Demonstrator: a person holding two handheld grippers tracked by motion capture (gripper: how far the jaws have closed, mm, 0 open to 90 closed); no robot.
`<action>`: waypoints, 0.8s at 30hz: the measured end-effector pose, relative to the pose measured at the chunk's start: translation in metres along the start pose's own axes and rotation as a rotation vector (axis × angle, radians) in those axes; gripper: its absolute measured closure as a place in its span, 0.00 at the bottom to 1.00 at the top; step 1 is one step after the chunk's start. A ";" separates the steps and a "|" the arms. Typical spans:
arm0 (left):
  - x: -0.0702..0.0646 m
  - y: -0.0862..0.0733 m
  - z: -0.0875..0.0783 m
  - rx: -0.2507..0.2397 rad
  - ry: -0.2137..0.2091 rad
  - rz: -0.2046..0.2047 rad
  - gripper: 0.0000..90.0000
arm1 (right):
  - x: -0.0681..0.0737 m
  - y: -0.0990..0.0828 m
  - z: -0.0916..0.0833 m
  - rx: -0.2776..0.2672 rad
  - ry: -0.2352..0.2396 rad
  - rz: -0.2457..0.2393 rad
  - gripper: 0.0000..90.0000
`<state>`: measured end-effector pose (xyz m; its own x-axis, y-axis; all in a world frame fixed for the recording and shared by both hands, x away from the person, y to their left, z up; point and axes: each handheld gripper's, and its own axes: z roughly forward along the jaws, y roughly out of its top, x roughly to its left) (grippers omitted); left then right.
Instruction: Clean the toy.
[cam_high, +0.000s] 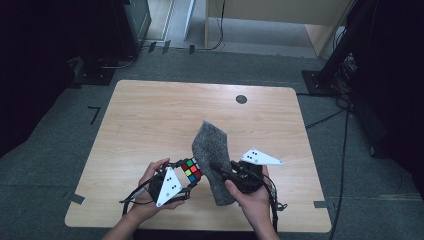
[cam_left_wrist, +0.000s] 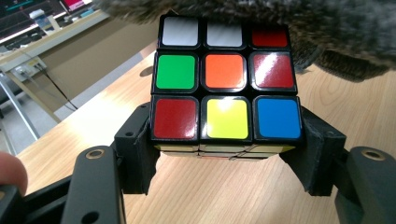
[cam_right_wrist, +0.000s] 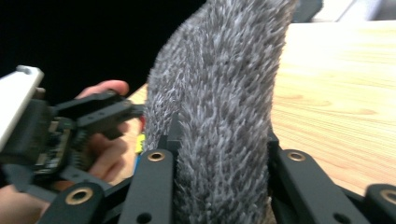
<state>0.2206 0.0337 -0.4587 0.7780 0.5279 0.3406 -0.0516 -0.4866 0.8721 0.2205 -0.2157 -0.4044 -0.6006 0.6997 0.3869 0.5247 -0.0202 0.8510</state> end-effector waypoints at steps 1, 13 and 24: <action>-0.001 0.000 0.001 0.006 0.002 0.008 0.38 | 0.003 -0.001 0.002 0.002 0.015 -0.009 0.73; -0.008 0.008 -0.002 0.015 0.027 0.036 0.38 | 0.014 -0.009 0.023 0.108 0.002 -0.046 0.50; -0.004 0.006 -0.003 -0.010 0.022 0.022 0.38 | 0.002 0.001 0.003 0.040 0.015 -0.008 0.75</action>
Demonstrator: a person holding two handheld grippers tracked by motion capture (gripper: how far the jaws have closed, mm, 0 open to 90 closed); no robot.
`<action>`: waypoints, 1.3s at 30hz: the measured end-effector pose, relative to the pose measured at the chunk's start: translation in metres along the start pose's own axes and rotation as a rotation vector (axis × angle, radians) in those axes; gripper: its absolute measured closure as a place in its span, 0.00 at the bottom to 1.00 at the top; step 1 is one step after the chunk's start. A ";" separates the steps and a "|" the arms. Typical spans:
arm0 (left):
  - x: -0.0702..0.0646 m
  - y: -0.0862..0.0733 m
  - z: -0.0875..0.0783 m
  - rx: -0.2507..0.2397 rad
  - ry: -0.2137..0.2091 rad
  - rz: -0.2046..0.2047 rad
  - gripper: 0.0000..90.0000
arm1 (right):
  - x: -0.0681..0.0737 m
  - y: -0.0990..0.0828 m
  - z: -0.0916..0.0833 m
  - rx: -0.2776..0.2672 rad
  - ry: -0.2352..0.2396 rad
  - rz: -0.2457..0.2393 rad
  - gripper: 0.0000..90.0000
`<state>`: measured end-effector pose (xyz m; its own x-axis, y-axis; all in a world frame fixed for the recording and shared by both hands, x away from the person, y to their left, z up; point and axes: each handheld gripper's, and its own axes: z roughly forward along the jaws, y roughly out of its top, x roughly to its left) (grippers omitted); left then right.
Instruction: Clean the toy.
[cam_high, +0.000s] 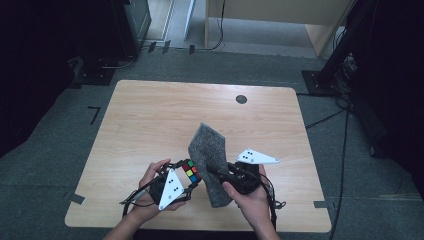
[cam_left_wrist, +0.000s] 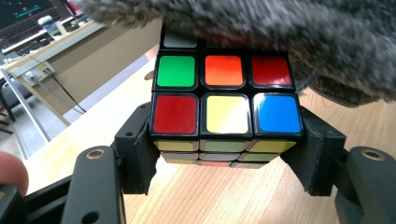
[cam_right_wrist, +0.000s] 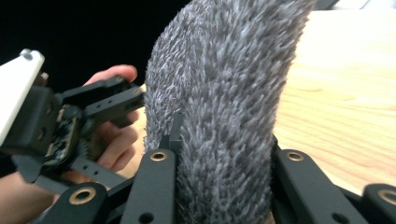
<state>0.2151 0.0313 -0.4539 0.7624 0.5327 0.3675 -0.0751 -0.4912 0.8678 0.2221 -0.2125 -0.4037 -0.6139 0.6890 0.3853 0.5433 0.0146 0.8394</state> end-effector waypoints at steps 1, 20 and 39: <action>0.000 0.000 0.000 0.004 -0.002 0.005 0.38 | 0.000 -0.001 0.001 -0.006 -0.009 0.007 0.70; -0.007 0.003 -0.002 -0.012 -0.007 0.055 0.38 | 0.006 -0.007 0.020 0.092 0.029 0.072 0.48; 0.014 0.003 -0.013 -0.123 -0.095 -0.089 0.38 | -0.013 0.003 -0.012 -0.061 0.039 0.149 0.82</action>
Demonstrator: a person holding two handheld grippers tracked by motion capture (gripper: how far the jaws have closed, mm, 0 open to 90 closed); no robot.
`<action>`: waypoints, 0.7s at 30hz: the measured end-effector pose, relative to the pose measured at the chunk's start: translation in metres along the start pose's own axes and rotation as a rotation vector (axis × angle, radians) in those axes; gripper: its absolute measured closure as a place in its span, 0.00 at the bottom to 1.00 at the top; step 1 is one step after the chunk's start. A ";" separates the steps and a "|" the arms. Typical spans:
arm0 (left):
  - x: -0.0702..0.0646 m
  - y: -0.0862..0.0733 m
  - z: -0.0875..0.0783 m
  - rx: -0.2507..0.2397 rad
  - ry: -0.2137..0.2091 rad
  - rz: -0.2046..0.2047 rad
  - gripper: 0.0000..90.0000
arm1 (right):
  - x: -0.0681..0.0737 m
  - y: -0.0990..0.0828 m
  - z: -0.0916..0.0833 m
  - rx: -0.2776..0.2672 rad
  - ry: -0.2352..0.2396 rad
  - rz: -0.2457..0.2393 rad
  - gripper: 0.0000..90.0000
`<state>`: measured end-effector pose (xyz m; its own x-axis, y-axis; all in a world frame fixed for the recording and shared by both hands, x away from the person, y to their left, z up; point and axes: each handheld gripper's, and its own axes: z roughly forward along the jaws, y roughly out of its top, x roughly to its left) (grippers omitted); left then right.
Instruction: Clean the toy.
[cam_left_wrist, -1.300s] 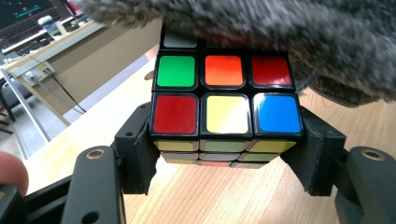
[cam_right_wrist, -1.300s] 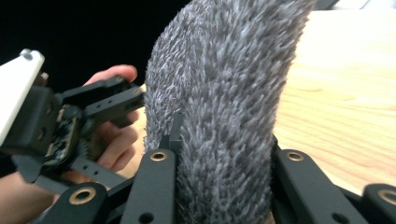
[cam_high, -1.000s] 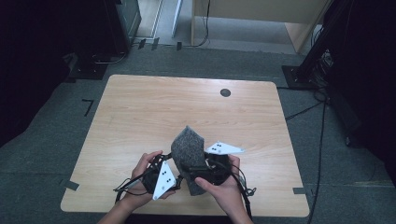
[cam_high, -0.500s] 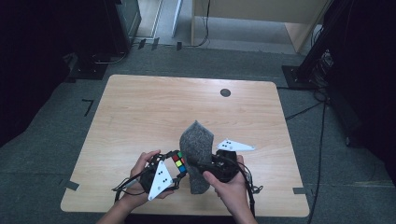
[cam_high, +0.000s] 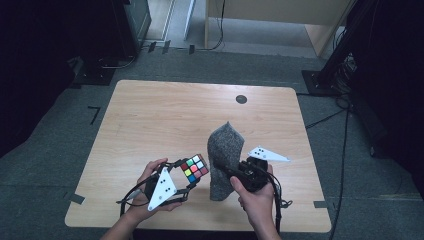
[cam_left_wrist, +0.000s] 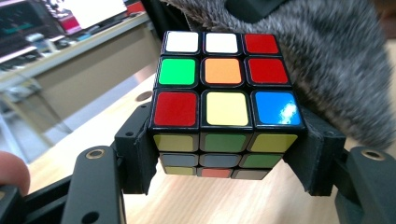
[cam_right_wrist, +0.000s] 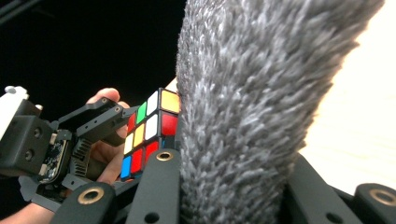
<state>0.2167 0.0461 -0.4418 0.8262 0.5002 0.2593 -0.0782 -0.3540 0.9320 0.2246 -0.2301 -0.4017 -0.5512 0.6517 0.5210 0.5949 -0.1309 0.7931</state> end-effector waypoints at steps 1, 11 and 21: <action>0.003 0.000 -0.001 -0.019 -0.027 -0.032 0.38 | 0.000 0.000 0.000 -0.008 0.021 0.007 0.81; 0.019 0.005 -0.013 -0.138 -0.125 -0.202 0.38 | -0.006 -0.009 0.012 0.033 -0.014 -0.038 0.81; 0.034 0.006 -0.019 -0.179 -0.122 -0.324 0.38 | 0.012 -0.029 0.040 0.073 0.032 -0.326 0.81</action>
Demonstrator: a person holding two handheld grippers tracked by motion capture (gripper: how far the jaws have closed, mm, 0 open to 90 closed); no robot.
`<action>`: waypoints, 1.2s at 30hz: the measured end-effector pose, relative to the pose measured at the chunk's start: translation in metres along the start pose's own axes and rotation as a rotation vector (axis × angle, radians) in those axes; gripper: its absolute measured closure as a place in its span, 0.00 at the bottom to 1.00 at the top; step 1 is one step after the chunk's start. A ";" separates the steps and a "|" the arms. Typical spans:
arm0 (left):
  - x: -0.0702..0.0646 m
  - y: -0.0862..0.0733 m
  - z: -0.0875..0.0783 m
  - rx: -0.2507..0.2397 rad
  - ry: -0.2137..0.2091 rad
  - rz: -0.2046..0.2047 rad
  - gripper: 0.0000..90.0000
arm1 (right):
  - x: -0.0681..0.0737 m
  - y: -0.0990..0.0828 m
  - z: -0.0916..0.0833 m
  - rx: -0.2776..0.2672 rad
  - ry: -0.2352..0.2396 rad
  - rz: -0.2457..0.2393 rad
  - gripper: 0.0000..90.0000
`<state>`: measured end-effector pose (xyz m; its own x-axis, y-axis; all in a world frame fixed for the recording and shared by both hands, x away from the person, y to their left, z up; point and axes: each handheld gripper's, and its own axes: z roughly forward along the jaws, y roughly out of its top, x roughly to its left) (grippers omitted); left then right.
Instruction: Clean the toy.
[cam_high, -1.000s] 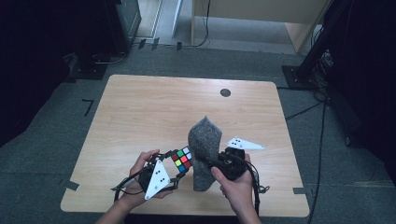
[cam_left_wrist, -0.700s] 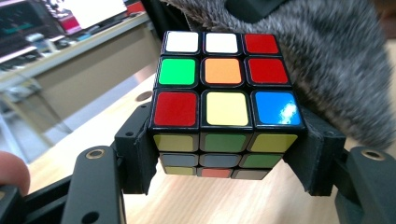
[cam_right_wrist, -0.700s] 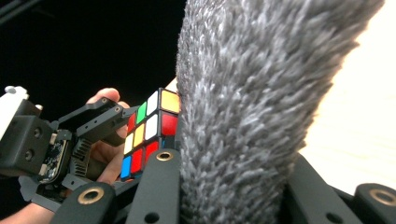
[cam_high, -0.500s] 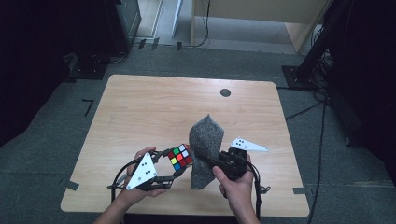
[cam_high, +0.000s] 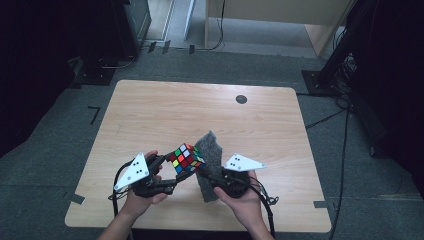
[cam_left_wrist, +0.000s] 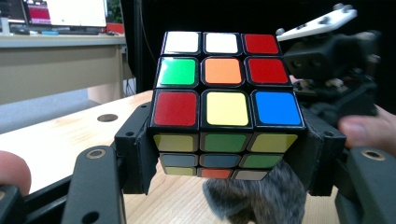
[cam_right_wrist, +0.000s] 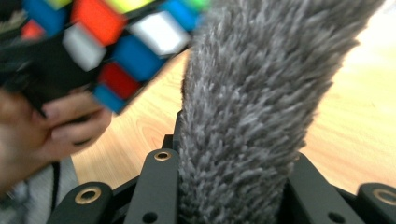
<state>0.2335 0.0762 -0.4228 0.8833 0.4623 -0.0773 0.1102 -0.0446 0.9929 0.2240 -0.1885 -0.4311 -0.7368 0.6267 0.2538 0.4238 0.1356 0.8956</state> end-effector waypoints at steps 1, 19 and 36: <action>0.000 0.000 0.001 0.005 0.001 -0.005 0.38 | 0.000 0.000 0.000 0.000 0.000 0.000 0.81; 0.004 -0.003 0.006 0.028 -0.018 -0.082 0.38 | 0.025 -0.012 0.021 0.033 0.060 -0.262 0.81; 0.005 -0.002 0.005 0.039 -0.013 -0.081 0.38 | 0.030 -0.019 0.029 0.027 0.055 -0.297 0.80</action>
<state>0.2403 0.0744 -0.4258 0.8765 0.4547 -0.1583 0.1985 -0.0418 0.9792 0.2091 -0.1503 -0.4508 -0.8575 0.5144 0.0021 0.1990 0.3280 0.9235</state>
